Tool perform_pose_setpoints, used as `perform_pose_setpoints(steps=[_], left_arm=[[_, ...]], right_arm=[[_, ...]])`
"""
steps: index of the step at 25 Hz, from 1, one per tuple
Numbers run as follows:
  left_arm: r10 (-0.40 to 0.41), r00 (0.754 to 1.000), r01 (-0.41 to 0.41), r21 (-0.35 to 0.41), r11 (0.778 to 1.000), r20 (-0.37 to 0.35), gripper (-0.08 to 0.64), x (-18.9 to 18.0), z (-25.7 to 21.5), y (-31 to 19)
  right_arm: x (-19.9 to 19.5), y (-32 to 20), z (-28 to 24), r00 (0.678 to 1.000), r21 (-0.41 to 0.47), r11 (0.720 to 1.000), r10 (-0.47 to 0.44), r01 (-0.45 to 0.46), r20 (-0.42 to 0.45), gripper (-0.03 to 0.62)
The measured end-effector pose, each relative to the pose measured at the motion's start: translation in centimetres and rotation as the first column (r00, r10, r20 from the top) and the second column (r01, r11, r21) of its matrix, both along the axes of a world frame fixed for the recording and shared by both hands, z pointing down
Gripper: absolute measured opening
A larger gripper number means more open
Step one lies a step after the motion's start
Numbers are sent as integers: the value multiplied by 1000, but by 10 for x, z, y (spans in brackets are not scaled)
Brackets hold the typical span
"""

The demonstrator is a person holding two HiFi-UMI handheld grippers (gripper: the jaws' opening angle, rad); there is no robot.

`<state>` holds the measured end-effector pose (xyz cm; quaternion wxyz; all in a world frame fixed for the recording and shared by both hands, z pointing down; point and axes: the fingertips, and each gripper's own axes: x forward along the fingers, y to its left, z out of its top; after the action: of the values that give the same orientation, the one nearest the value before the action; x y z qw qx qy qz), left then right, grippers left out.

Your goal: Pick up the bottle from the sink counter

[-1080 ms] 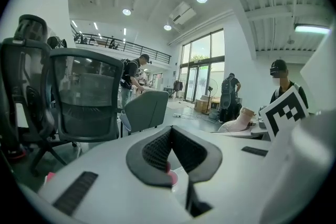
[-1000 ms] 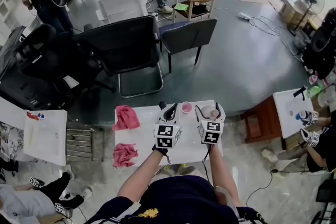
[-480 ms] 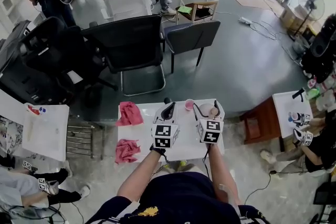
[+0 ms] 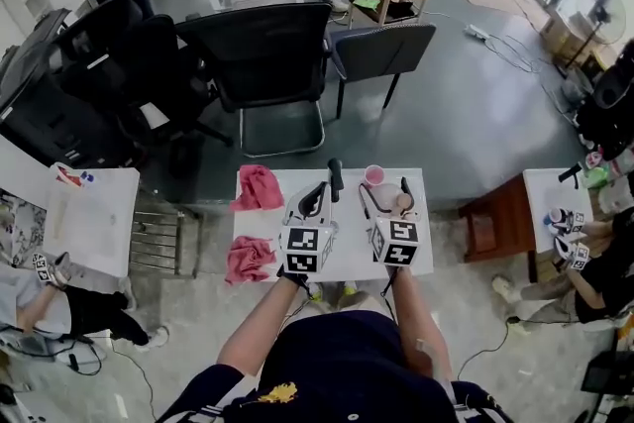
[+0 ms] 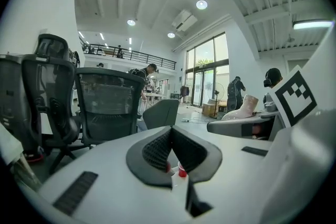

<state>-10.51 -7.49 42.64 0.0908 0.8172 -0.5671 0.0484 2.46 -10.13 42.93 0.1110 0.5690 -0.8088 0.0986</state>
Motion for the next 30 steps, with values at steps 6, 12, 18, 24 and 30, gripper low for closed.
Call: perform_pose_setpoints(steps=[6, 12, 18, 24, 30], left_arm=[[-48, 999, 48, 6, 999, 5, 18, -26, -8, 20], [-109, 994, 109, 23, 994, 12, 17, -56, -30, 32], [-138, 990, 137, 46, 989, 3, 18, -66, -46, 40], [-119, 993, 118, 57, 991, 9, 18, -60, -49, 39], [-112, 994, 111, 61, 992, 4, 17, -58, -50, 39]], right_arm=[[-35, 14, -21, 997, 37, 997, -73, 72, 27, 431], [-50, 33, -48, 991, 71, 990, -124, 121, 45, 431], [-53, 50, -68, 987, 107, 982, -159, 155, 34, 431], [-59, 47, -70, 985, 105, 981, -169, 163, 43, 431], [-62, 46, -74, 984, 118, 979, -174, 168, 46, 431]])
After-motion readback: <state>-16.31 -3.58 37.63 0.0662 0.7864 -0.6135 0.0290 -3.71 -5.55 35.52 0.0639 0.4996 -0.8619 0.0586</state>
